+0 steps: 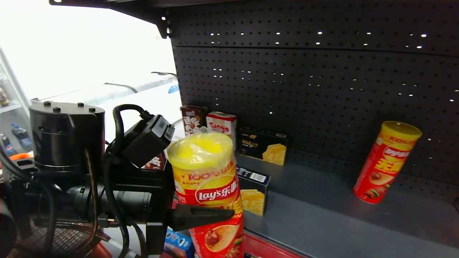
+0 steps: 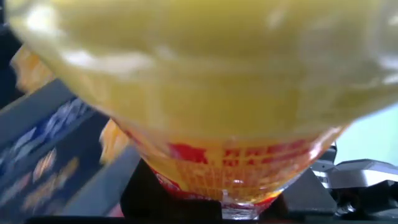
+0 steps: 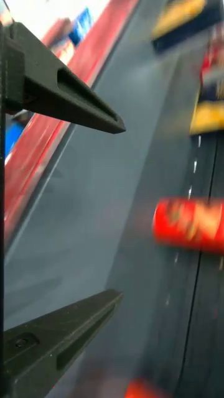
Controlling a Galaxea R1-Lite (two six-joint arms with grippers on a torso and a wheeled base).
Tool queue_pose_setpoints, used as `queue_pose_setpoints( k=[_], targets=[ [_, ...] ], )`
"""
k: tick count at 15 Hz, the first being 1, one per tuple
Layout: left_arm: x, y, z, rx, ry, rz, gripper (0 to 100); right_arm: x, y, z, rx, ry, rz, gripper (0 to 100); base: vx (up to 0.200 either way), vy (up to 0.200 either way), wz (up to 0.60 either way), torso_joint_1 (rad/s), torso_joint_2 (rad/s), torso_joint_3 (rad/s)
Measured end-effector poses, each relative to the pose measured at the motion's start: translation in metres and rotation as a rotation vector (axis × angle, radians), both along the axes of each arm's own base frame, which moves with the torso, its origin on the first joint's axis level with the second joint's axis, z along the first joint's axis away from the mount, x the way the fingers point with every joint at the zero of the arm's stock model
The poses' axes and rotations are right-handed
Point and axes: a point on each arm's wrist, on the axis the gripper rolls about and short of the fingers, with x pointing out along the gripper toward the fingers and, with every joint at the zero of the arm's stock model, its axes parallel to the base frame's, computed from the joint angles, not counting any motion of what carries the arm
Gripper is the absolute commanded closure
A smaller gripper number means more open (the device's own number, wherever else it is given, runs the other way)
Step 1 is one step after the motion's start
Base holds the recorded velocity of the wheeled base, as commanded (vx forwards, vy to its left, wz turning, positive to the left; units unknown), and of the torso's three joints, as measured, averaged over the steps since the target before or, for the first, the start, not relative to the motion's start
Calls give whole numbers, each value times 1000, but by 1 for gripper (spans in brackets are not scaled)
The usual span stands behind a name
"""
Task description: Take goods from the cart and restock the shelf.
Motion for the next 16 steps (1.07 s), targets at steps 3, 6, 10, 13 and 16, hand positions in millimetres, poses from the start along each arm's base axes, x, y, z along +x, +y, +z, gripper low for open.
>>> queue_pose_setpoints(
  k=[3, 6, 10, 13, 16],
  targets=[
    [-1, 0, 1, -2, -2, 0, 100, 0, 0, 0, 0, 0, 0, 0, 0, 0, -600, -4, -1, 2],
    [0, 0, 1, -2, -2, 1, 100, 0, 0, 0, 0, 0, 0, 0, 0, 0, -600, 2, 4, 5],
    [-1, 1, 0, 0, 1, 2, 100, 0, 0, 0, 1, 0, 0, 0, 0, 0, -300, 2, 2, 1],
    [0, 2, -1, 2, 5, 6, 100, 0, 0, 0, 1, -1, 0, 0, 0, 0, 0, 0, 0, 0],
    [0, 3, -2, 3, 7, 10, 100, 0, 0, 0, 0, 0, 1, 0, 0, 0, 0, 0, 0, 0]
  ],
)
